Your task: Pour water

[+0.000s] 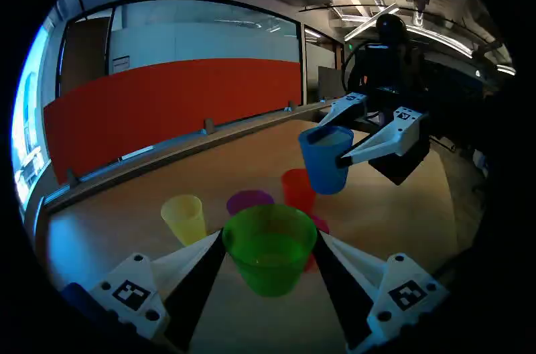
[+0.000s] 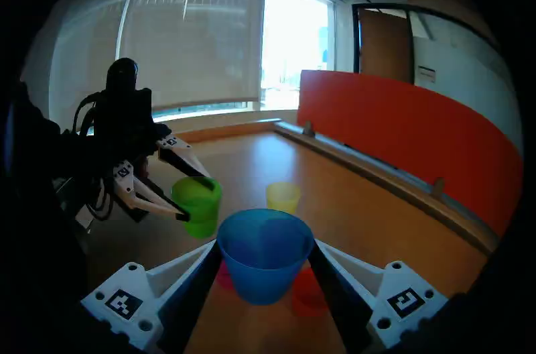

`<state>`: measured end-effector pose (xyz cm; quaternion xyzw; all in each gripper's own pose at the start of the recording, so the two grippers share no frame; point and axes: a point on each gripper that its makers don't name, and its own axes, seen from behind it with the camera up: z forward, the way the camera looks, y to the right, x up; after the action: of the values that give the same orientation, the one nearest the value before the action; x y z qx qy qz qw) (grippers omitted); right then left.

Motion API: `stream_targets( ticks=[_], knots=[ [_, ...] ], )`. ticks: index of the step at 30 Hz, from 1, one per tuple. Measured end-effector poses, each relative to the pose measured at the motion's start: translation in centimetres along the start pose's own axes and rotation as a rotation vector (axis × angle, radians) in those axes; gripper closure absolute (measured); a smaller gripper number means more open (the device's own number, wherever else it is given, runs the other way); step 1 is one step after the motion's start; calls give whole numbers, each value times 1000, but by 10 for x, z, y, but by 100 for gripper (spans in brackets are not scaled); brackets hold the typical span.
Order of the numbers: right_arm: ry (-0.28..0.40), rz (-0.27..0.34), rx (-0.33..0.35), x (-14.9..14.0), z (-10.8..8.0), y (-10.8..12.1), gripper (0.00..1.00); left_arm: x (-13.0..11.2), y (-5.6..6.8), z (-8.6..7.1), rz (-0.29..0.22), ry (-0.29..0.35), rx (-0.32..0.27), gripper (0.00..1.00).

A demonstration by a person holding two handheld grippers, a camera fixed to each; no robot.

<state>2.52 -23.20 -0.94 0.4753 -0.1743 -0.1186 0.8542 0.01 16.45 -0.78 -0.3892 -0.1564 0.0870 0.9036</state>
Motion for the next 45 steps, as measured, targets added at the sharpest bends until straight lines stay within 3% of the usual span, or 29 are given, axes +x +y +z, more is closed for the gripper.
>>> stream_targets(
  ticks=[20, 45],
  knots=[
    [-93, -33, 40, -52, -2, -14, 9, -31, 10, 4, -6, -76, -29, 12],
    [-189, -65, 67, -99, 10, -13, 9, -67, 8, 9, 29, -205, -32, 12]
  ],
)
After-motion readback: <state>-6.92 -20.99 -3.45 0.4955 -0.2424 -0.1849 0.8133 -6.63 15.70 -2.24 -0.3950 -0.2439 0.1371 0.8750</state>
